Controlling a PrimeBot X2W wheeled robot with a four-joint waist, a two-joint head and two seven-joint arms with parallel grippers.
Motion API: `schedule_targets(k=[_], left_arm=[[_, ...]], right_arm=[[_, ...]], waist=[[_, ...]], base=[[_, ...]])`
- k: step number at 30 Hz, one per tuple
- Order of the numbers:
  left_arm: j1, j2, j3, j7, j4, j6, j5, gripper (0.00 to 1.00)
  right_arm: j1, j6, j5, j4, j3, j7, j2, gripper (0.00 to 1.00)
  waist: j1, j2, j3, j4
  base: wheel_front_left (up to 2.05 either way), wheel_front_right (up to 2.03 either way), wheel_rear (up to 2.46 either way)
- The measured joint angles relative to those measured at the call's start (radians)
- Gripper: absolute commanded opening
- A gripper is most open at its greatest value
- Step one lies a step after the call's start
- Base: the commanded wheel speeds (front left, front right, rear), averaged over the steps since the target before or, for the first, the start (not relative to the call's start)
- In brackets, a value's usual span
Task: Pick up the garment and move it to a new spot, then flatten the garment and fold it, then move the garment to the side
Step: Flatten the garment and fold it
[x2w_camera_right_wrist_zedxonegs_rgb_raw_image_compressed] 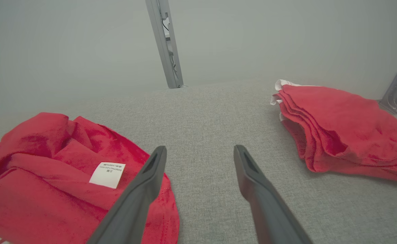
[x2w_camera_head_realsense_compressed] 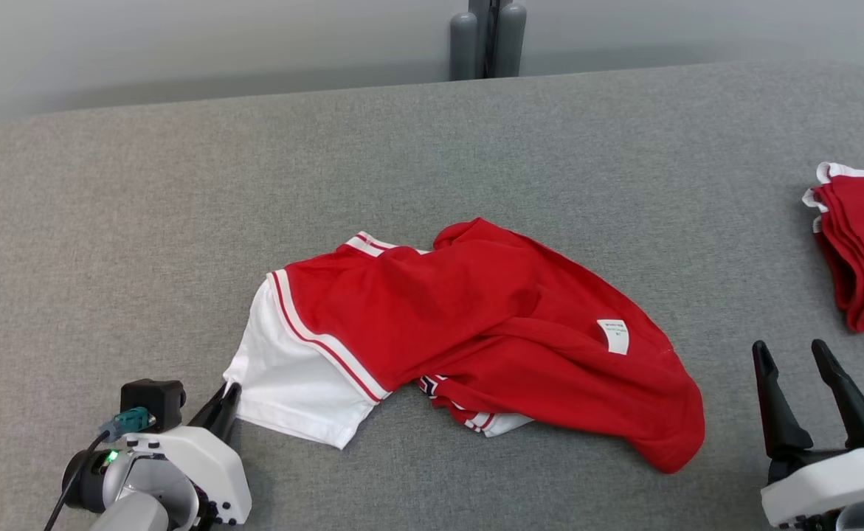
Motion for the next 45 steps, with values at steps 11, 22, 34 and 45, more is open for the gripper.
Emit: schedule_targets(k=[11,22,34,45], left_arm=[[-0.072,-0.017,-0.014,-0.052,0.002,-0.020,0.021,0.00],[-0.103,-0.025,-0.017,-0.107,0.015,-0.026,0.025,0.00],[-0.078,0.010,0.020,-0.190,-0.080,0.016,0.038,0.00],[-0.120,0.080,0.079,-0.166,-0.320,0.082,0.044,0.00]], right_arm=[[-0.154,0.000,0.059,0.243,0.141,0.024,-0.091,1.00],[-0.282,-0.001,0.134,0.429,0.307,0.017,-0.156,0.70],[-0.262,-0.001,0.215,0.403,0.333,-0.034,-0.179,0.00],[-0.276,-0.001,0.406,0.184,0.242,-0.016,-0.225,0.00]], waist=[[0.0000,0.0000,0.082,0.052],[0.0000,0.0000,0.126,0.074],[0.0000,0.0000,0.070,0.071],[0.0000,0.0000,-0.064,0.045]], base=[[0.00,0.00,0.00],[0.00,0.00,0.00],[0.00,0.00,0.00],[0.00,0.00,0.00]])
